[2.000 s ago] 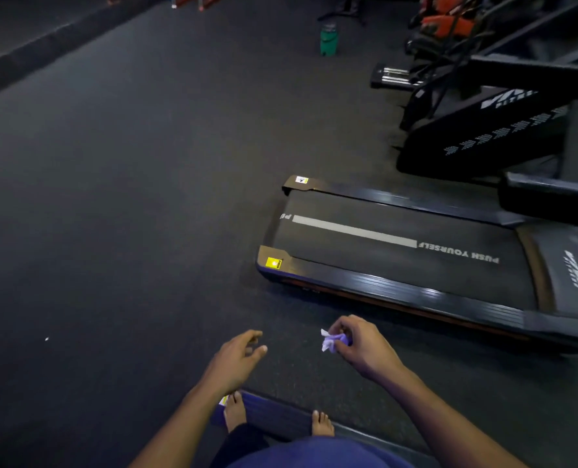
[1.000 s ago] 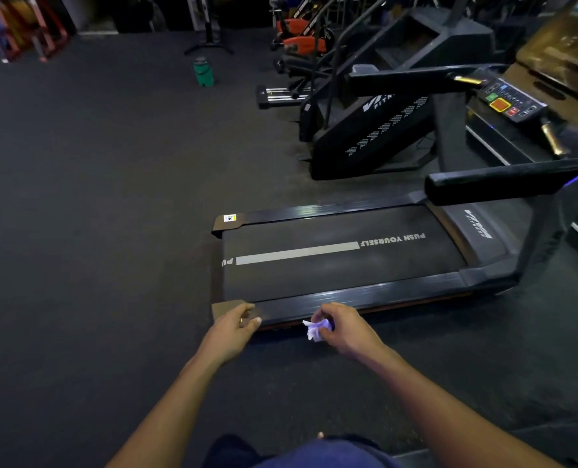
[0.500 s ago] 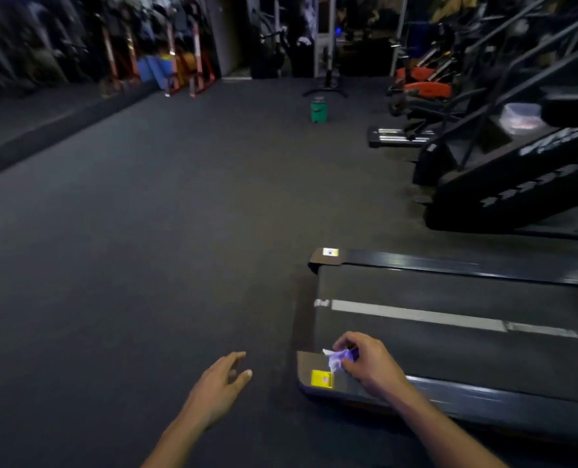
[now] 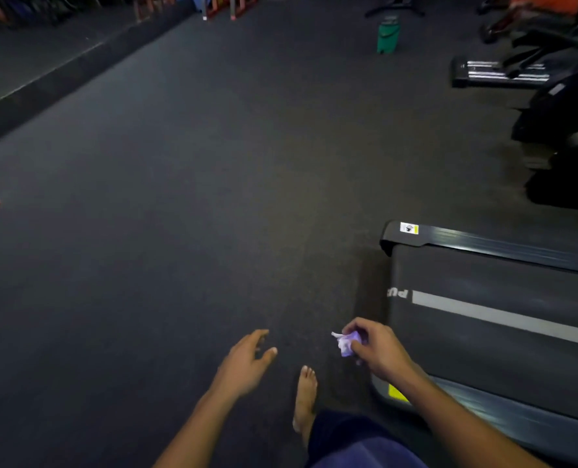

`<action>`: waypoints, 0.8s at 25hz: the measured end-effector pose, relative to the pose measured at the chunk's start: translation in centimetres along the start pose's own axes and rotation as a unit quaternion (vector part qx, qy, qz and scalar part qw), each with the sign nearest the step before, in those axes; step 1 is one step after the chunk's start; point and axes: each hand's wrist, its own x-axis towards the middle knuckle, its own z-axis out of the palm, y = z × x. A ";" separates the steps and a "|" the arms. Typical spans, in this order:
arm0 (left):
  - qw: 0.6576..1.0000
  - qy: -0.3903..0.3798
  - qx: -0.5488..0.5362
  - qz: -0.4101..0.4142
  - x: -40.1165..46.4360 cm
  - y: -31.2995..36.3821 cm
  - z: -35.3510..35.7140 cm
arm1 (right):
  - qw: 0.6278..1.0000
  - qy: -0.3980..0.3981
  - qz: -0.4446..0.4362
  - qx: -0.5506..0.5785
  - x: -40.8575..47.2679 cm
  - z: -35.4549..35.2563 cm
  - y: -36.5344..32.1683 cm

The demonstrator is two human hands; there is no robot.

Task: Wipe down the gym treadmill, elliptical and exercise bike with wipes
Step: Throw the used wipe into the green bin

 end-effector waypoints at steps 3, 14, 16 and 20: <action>0.999 -0.036 0.021 -0.014 8.1 -0.5 -5.8 | 1.000 0.023 0.005 -0.008 7.9 1.6 -2.9; 0.997 -0.040 -0.060 -0.040 31.2 -1.8 -21.4 | 0.999 0.023 0.031 -0.035 34.8 1.9 -12.7; 0.995 -0.055 -0.080 -0.037 37.1 -1.3 -23.5 | 0.998 0.007 0.040 -0.048 40.1 2.2 -14.2; 0.995 -0.086 -0.054 -0.020 49.0 1.4 -29.2 | 0.994 -0.009 0.032 -0.102 51.1 -0.4 -18.6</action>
